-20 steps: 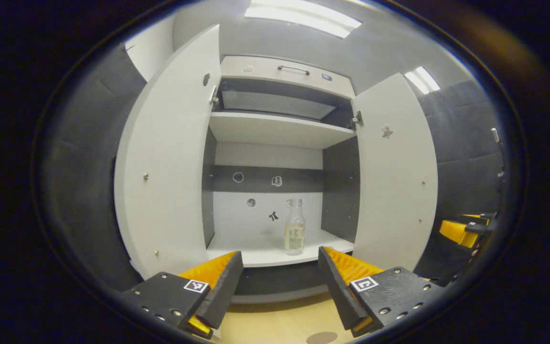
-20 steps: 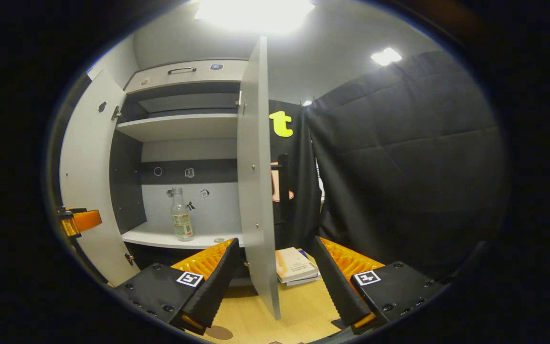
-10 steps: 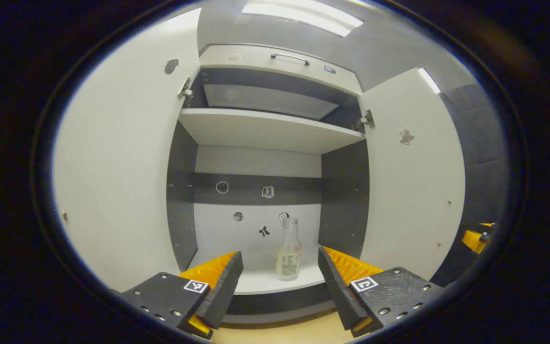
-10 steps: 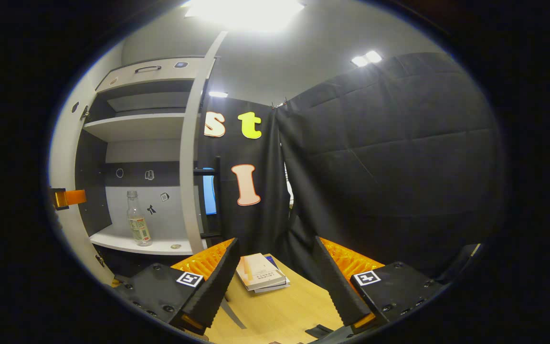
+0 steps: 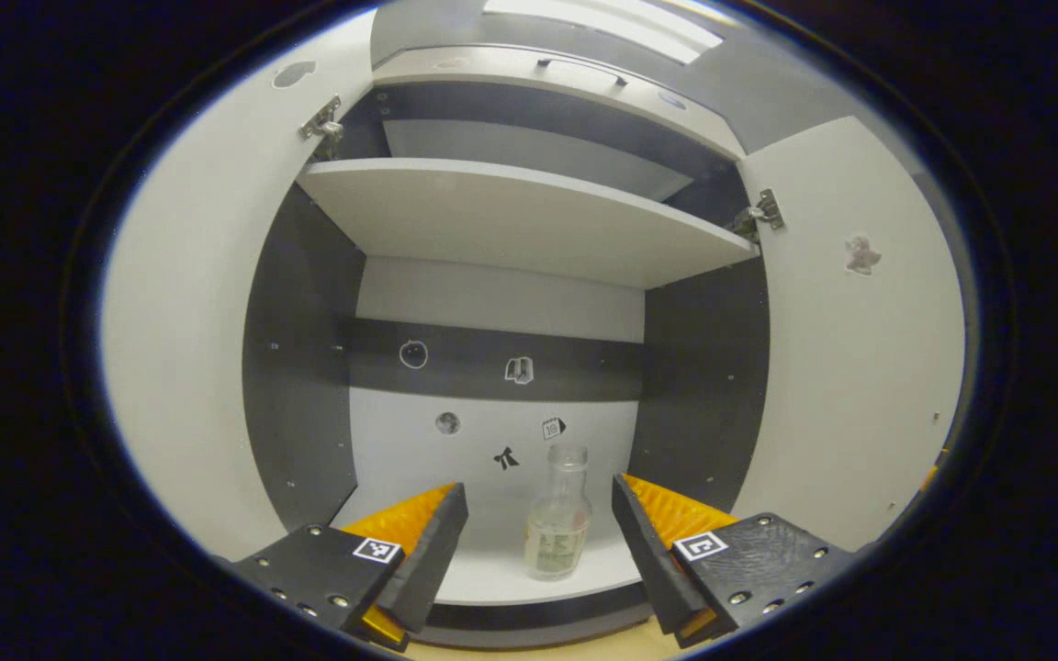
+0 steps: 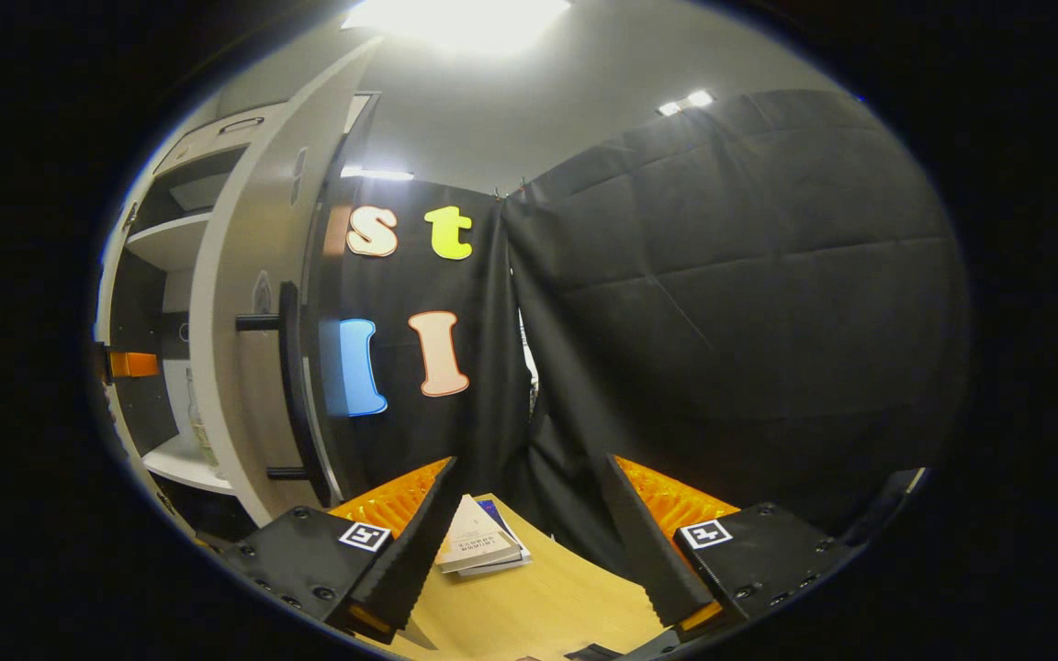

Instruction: Grasp the bottle in the cabinet with the left hand and place it on the coaster, then close the right door with the right hand and the left door with the left hand.

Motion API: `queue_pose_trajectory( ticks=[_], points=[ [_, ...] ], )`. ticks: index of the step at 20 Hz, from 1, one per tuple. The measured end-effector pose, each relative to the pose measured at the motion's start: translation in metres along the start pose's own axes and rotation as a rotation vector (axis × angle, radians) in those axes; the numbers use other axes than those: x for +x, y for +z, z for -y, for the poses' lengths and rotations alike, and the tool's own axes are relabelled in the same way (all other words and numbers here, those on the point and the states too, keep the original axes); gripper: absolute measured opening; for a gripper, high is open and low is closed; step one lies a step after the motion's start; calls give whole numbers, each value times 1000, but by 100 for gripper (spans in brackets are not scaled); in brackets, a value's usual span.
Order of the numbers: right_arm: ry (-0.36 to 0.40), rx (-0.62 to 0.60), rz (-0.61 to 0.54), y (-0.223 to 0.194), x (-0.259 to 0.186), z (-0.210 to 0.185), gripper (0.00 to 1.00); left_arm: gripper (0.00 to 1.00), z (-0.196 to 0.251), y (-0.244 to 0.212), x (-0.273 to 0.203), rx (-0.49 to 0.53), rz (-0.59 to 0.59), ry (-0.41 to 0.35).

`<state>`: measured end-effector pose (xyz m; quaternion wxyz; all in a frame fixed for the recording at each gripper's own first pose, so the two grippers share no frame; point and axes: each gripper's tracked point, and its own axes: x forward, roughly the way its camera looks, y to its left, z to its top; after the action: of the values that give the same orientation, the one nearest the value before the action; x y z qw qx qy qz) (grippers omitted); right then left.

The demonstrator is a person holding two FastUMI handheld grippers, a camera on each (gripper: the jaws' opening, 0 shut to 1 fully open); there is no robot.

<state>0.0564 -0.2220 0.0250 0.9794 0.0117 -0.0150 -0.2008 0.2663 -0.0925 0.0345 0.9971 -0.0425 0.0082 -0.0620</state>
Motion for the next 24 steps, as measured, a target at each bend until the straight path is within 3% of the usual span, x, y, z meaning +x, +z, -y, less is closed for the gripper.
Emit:
queue_pose_trajectory(
  ticks=[5, 6, 7, 9, 12, 13, 14, 16, 17, 19, 20, 21, 22, 23, 24],
  points=[
    [-45, -6, -13, -10, 18, 16, 98, 92, 7, -10, 40, -21, 1, -14],
    [-53, -4, -16, -10, 23, 22, 94, 92, 9, -12, 46, -12, 1, -13],
    [-62, -2, -16, -10, 28, 25, 100, 92, 9, -13, 51, 1, 0, -11],
    [-78, -3, -19, -14, 35, 31, 98, 92, 14, -19, 63, 18, -7, -14],
    [-84, 0, -32, -20, 44, 35, 98, 92, 18, -30, 80, 23, -32, -19],
    [-85, -2, -36, -22, 46, 35, 94, 92, 20, -31, 85, 23, -36, -21],
    [-84, -5, -40, -23, 50, 35, 98, 92, 20, -36, 87, 24, -40, -23],
    [-82, -18, -46, -25, 56, 35, 98, 92, 23, -38, 95, 34, -42, -26],
    [-84, -25, -48, -25, 58, 36, 94, 91, 24, -40, 98, 40, -45, -26],
    [-89, -33, -53, -29, 61, 39, 98, 91, 27, -44, 105, 55, -51, -32],
    [-92, -32, -57, -30, 63, 40, 98, 99, 30, -46, 108, 67, -55, -38],
    [-94, -29, -60, -31, 64, 41, 94, 99, 31, -47, 111, 84, -59, -43],
    [-97, -27, -63, -32, 66, 43, 98, 91, 33, -48, 110, 92, -63, -51],
    [-100, -25, -64, -31, 68, 44, 94, 91, 35, -48, 110, 92, -61, -57],
    [-102, -24, -65, -33, 69, 46, 98, 69, 30, -46, 115, 93, -46, -24]
  ],
)
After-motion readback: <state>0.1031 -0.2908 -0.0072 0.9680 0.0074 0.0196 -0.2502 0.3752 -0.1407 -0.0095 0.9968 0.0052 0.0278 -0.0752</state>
